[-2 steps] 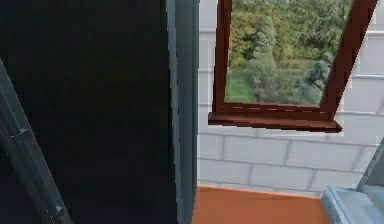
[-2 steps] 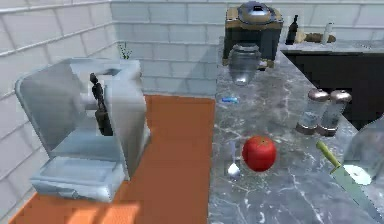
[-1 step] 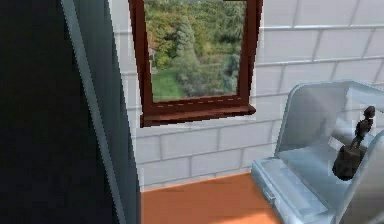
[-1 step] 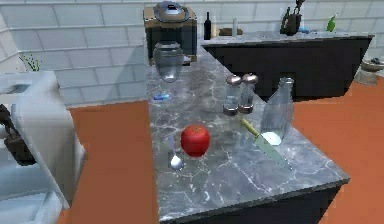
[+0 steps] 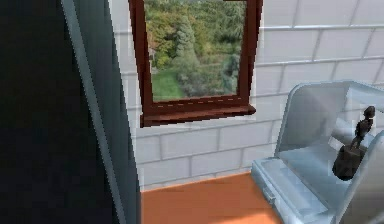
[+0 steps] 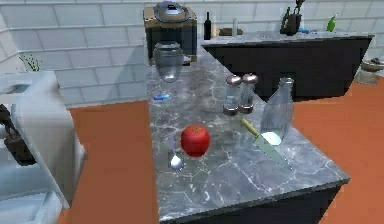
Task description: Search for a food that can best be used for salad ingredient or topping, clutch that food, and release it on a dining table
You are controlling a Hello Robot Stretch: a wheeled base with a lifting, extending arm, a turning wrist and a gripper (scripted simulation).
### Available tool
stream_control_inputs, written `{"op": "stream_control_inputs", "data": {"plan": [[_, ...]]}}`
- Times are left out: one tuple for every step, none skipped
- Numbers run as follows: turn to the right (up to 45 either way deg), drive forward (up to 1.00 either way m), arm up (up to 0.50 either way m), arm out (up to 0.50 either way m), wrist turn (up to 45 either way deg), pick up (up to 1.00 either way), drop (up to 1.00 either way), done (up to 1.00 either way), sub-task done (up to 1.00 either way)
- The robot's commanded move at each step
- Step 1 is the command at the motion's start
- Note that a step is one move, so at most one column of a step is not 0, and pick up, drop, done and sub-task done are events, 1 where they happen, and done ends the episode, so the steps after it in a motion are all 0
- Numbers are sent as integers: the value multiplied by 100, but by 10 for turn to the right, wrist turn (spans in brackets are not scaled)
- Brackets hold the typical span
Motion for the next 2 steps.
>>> {"op": "stream_control_inputs", "data": {"plan": [[0,0,38,0,0,0,0,0,0],[0,0,0,20,0,0,0,0,0]]}}
